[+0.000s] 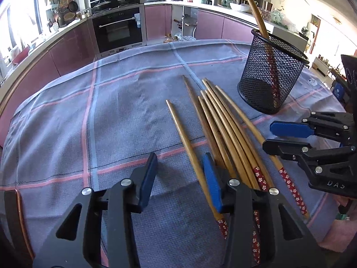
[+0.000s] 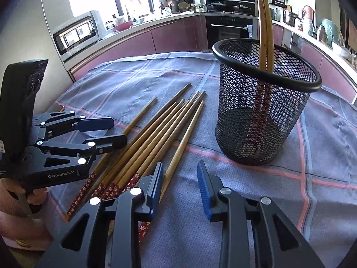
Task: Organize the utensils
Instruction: 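Move the left tool back to the chopstick pile and grasp one while the right tool grasps another, then raise the left tool's chopstick upright above the mesh cup while the right tool raises its own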
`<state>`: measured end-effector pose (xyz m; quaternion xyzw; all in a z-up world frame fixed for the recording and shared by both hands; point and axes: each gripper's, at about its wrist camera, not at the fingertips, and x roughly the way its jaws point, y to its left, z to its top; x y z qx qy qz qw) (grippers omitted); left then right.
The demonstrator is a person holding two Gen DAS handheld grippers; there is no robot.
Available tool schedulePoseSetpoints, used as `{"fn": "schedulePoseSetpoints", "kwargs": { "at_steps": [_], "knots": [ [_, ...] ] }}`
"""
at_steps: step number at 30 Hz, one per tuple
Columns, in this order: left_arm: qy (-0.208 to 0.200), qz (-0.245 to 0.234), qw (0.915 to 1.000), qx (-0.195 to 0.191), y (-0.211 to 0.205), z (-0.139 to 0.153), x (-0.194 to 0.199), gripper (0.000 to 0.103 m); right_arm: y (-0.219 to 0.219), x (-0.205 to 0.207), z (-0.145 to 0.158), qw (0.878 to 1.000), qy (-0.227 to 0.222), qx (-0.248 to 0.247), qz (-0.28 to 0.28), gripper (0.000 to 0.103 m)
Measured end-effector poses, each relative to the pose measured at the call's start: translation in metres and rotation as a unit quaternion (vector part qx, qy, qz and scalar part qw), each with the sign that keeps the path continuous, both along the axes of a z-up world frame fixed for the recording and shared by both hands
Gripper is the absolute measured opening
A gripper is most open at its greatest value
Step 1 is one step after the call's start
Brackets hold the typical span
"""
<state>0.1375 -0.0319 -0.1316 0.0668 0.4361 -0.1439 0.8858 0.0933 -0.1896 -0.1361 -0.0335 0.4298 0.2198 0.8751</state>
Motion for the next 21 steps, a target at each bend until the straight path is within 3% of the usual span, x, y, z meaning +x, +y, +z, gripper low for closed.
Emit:
{"fn": "schedulePoseSetpoints", "kwargs": {
  "at_steps": [5,8,10,12,14,21],
  "knots": [
    [0.001,0.001,1.0,-0.002,-0.001,0.0,0.001,0.041,0.004,0.003,-0.002,1.0,0.002,-0.008,-0.002,0.024],
    [0.0,0.001,1.0,-0.003,-0.003,0.0,0.003,0.035,0.005,0.007,-0.003,1.0,0.001,-0.006,-0.006,0.022],
    [0.0,0.002,1.0,-0.005,-0.004,0.0,0.004,0.029,0.004,0.009,-0.003,1.0,0.004,0.0,-0.011,0.016],
    [0.003,-0.001,0.9999,-0.012,-0.005,0.0,0.005,0.018,0.0,0.01,-0.004,1.0,0.01,0.011,-0.017,0.012],
    [0.007,-0.002,0.9997,-0.022,-0.005,0.0,0.005,0.013,-0.003,0.01,-0.004,0.999,0.014,0.02,-0.022,0.01],
    [0.011,0.016,0.9986,-0.049,0.001,0.001,0.003,0.008,-0.015,0.01,-0.003,0.998,0.018,0.048,-0.04,0.006]
  ]
}}
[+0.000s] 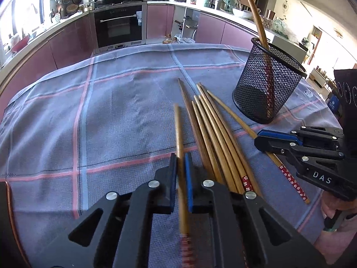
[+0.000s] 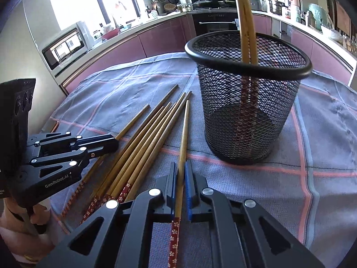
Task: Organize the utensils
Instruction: 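Raise the left tool's chopstick upright above the mesh cup while the right tool raises its own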
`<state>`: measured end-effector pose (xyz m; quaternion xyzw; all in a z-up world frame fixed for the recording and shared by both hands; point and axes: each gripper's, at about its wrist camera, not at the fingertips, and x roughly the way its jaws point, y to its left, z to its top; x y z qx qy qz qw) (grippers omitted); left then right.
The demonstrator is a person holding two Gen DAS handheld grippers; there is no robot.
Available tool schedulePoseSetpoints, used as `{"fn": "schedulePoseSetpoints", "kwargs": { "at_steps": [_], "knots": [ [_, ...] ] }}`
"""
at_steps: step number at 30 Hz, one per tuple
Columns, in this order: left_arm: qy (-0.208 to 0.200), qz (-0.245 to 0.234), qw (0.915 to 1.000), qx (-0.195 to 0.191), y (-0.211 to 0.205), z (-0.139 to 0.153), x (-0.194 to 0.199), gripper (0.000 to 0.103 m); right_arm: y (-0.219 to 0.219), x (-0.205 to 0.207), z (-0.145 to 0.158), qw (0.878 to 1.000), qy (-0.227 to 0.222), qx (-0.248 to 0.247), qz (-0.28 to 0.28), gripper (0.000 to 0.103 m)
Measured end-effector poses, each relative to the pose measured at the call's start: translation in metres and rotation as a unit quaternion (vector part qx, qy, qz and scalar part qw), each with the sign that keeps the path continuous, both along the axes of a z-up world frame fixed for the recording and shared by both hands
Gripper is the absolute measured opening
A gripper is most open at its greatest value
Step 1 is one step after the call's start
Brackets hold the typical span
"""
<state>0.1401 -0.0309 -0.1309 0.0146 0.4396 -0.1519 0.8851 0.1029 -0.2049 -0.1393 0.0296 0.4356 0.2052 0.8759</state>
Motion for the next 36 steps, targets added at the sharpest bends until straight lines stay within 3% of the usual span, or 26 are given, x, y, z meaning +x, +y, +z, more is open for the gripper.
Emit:
{"fn": "schedulePoseSetpoints", "kwargs": {
  "at_steps": [8,19,28,36],
  "knots": [
    [-0.003,-0.029,0.9992,-0.028,0.0,0.011,-0.014,0.008,-0.003,-0.009,0.009,0.999,-0.008,0.021,0.04,0.006],
    [0.024,-0.049,0.9984,-0.017,-0.004,-0.003,-0.008,0.008,0.014,-0.002,0.001,0.998,0.009,-0.008,0.055,0.007],
    [0.026,-0.049,0.9982,-0.022,-0.004,-0.005,-0.003,0.008,0.022,0.006,0.0,0.998,0.006,-0.005,0.055,0.006],
    [0.007,-0.057,0.9966,-0.059,0.001,0.022,-0.009,0.008,0.002,-0.007,0.031,0.998,-0.039,0.029,0.049,0.006]
  ]
}}
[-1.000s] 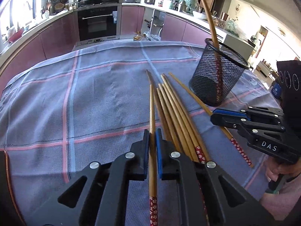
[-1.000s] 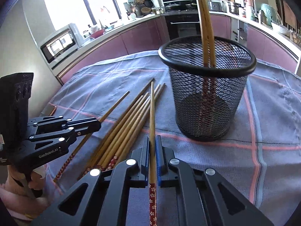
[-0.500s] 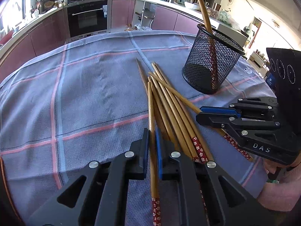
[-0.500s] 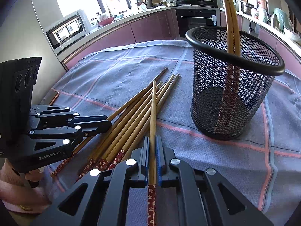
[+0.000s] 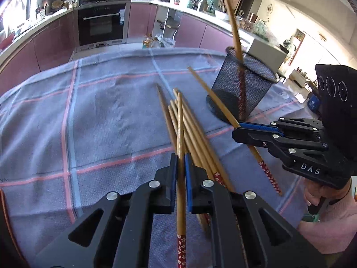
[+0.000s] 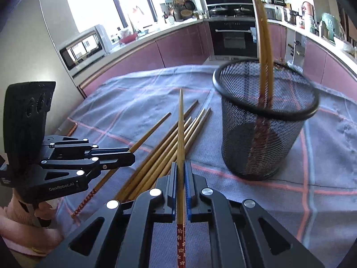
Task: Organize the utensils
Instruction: 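Raise the left tool's chopstick upright above the mesh cup while the right tool raises its own, then drop the left tool's chopstick into the mesh cup and open while the right tool releases its own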
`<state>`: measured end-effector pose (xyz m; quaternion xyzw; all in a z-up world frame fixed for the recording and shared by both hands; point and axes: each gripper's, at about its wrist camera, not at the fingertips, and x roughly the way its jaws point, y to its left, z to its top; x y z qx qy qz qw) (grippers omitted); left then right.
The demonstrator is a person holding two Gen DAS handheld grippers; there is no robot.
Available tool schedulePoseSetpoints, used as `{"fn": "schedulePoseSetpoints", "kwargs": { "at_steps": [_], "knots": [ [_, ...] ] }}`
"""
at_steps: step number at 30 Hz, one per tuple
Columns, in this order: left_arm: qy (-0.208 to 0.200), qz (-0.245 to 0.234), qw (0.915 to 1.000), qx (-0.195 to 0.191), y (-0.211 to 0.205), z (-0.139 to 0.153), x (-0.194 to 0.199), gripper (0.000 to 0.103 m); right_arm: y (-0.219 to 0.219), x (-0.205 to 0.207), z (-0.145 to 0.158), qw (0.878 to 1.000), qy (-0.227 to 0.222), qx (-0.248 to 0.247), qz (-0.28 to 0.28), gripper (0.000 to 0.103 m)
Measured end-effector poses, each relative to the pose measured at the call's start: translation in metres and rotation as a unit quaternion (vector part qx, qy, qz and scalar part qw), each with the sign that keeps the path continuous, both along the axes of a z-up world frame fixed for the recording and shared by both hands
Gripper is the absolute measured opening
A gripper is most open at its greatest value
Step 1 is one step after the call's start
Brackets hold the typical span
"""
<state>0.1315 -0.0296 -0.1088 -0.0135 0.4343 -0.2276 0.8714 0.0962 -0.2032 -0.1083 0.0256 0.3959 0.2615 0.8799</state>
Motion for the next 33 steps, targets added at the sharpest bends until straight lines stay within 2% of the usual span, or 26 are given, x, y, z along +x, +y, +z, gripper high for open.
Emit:
{"fn": "schedulePoseSetpoints", "kwargs": {
  "at_steps": [8,18,29,33],
  "knots": [
    [-0.041,-0.022,0.9978,-0.047,0.007,0.048,-0.013,0.007,-0.029,-0.012,0.038,0.998,-0.05,0.035,-0.015,0.006],
    [-0.084,-0.04,0.9913,-0.093,0.014,0.094,-0.026,0.007,-0.053,-0.02,0.071,0.993,-0.097,0.058,-0.03,0.006],
    [-0.144,-0.042,0.9791,-0.137,0.0,0.143,-0.004,0.007,-0.069,-0.011,0.106,0.986,-0.148,0.055,-0.048,0.006],
    [-0.164,-0.047,0.9749,-0.143,-0.013,0.161,0.006,0.007,-0.075,0.0,0.118,0.983,-0.163,0.055,-0.058,0.006]
  ]
}}
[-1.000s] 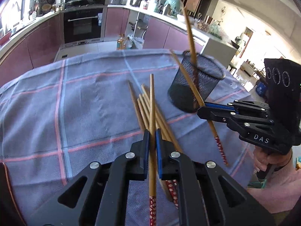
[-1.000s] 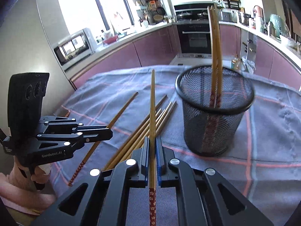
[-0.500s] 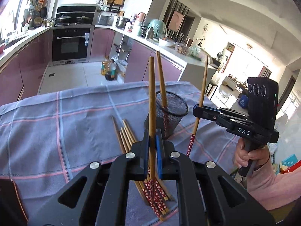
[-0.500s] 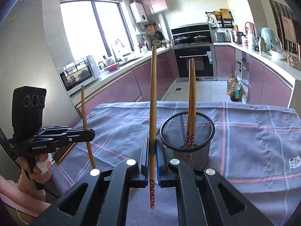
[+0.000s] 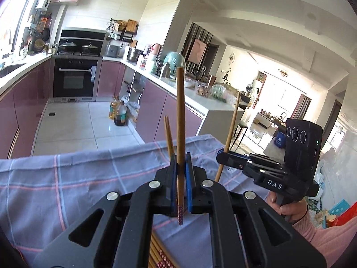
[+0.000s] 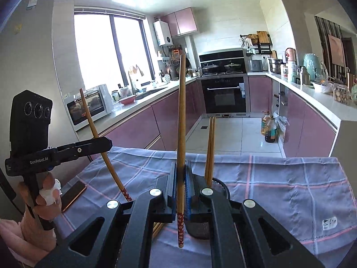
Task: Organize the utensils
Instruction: 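Drop the left tool's chopstick into the mesh cup and open while the right tool releases its own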
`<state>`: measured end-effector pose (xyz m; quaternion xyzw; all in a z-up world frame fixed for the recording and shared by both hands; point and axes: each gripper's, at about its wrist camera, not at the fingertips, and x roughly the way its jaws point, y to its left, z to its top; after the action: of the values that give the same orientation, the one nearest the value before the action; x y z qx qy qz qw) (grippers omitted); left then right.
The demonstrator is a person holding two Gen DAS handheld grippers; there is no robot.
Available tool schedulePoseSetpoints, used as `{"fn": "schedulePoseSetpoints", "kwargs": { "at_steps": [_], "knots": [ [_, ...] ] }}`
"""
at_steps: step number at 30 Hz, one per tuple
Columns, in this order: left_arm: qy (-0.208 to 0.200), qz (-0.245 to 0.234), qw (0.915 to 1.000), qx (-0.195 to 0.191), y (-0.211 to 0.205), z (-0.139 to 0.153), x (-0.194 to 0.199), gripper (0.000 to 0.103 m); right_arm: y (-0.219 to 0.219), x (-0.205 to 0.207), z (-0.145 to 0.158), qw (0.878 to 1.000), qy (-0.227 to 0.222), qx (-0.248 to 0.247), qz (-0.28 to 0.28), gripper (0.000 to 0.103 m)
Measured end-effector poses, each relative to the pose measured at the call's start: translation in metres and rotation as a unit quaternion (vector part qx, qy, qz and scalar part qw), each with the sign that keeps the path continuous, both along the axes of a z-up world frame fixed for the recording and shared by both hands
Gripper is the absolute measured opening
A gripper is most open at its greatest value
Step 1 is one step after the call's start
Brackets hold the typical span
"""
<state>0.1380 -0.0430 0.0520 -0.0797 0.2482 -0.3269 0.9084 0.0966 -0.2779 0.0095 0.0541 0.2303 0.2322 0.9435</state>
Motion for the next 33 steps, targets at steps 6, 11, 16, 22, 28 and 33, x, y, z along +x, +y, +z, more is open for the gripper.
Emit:
{"fn": "schedulePoseSetpoints", "kwargs": {
  "at_steps": [6,11,16,22,28,33],
  "knots": [
    [-0.021,-0.003,0.9998,0.0,-0.021,0.023,0.014,0.007,-0.005,0.015,0.014,1.0,-0.023,0.001,-0.012,0.006],
    [-0.035,0.001,0.9993,0.009,-0.038,0.033,0.021,0.007,-0.006,0.029,0.015,0.999,-0.028,-0.002,-0.019,0.006],
    [-0.021,-0.001,0.9991,0.036,-0.059,0.025,0.031,0.007,-0.003,0.04,0.004,1.0,-0.016,-0.008,-0.024,0.006],
    [0.015,-0.016,0.9967,0.078,-0.081,-0.004,0.04,0.007,-0.001,0.049,-0.015,0.999,0.019,-0.022,-0.018,0.006],
    [0.047,-0.035,0.9922,0.11,-0.088,-0.032,0.045,0.007,0.001,0.057,-0.034,0.996,0.071,-0.043,-0.009,0.006],
    [0.062,-0.038,0.9894,0.126,-0.097,-0.045,0.054,0.008,0.005,0.068,-0.047,0.992,0.109,-0.059,-0.004,0.006]
  ]
}}
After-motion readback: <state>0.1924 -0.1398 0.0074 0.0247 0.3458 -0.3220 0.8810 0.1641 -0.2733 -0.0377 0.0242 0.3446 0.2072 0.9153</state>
